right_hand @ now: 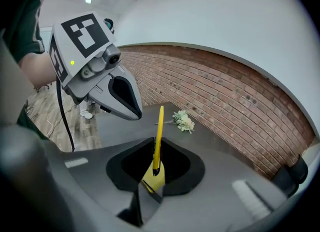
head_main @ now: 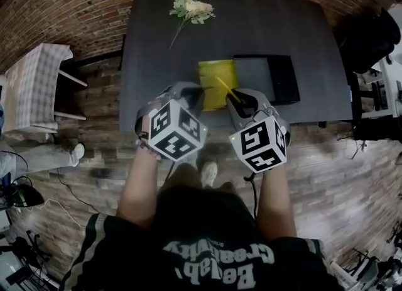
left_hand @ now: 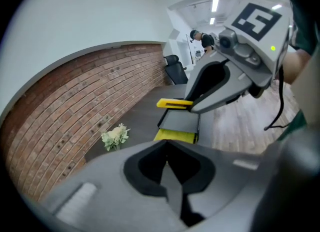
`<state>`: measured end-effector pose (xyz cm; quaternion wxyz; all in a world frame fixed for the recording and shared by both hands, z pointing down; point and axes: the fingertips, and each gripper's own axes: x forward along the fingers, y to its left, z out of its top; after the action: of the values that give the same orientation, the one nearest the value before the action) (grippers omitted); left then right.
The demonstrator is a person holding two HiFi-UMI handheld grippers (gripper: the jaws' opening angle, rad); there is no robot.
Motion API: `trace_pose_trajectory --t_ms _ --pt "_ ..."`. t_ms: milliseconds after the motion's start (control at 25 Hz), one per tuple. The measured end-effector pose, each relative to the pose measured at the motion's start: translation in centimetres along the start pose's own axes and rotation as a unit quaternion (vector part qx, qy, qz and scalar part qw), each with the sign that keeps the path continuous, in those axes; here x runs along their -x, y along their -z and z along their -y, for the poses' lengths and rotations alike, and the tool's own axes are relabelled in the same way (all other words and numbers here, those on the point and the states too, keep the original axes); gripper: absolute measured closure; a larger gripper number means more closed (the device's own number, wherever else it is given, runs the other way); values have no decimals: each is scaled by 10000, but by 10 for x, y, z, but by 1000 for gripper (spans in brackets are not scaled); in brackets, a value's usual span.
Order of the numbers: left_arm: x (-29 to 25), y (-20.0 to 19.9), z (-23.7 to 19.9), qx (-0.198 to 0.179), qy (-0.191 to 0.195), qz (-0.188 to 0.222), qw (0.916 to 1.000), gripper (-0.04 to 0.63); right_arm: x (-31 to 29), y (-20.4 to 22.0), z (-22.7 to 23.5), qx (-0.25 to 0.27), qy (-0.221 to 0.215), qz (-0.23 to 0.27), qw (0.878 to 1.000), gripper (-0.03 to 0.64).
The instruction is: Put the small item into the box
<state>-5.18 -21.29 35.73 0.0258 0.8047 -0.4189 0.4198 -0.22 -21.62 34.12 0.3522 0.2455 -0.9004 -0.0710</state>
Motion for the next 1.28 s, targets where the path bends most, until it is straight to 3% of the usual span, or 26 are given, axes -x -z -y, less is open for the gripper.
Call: trace_pose_trajectory --t_ms 440,720,1280 --pt "-37 5 -33 -354 565 173 9976 592 -44 -11 21 -328 313 -422 9981 566" --pt "-52 4 -39 -559 715 221 9956 592 -58 0 30 -504 438 -608 9959 566" --pt "-94 16 -36 -345 758 -33 9965 592 -92 38 38 -551 -13 -828 9950 566"
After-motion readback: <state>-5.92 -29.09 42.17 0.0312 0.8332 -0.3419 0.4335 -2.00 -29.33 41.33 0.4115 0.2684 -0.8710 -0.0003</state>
